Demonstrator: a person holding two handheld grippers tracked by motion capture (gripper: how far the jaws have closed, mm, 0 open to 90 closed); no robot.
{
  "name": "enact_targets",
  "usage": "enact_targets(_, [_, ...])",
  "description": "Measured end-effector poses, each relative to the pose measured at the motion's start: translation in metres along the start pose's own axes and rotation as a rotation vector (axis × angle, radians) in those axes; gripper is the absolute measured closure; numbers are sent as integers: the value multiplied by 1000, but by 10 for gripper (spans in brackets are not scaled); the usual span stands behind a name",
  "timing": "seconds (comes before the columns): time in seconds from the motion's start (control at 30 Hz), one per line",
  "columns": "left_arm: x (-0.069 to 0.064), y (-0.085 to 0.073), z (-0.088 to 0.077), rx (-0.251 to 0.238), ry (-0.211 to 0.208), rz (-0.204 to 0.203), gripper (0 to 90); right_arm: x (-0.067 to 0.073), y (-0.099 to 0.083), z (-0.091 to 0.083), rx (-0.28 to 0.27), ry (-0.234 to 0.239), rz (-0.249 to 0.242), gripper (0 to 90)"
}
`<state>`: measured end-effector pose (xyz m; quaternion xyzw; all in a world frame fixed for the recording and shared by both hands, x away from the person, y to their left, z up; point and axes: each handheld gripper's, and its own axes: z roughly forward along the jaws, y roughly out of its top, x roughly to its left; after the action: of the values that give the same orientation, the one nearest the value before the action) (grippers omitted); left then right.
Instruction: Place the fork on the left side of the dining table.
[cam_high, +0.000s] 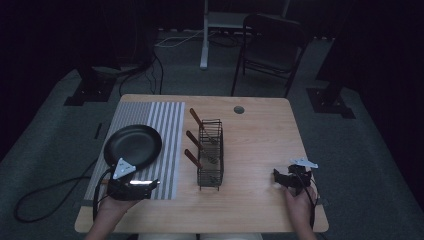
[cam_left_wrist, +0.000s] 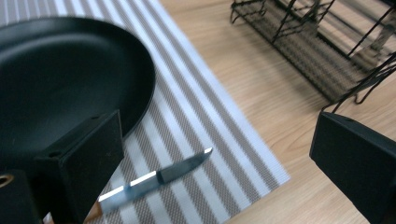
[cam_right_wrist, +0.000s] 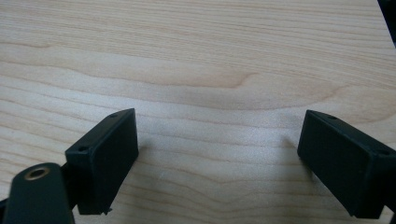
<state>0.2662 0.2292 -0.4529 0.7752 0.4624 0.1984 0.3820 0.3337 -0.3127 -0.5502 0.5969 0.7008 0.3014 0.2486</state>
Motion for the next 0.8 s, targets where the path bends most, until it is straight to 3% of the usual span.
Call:
enact_targets(0.4, [0, 36, 13, -40, -20, 51, 30, 0, 0, 0, -1, 0, -1, 119])
enact_targets(0.8, [5, 58, 37, -50, -36, 77, 31, 0, 0, 0, -1, 0, 0, 119])
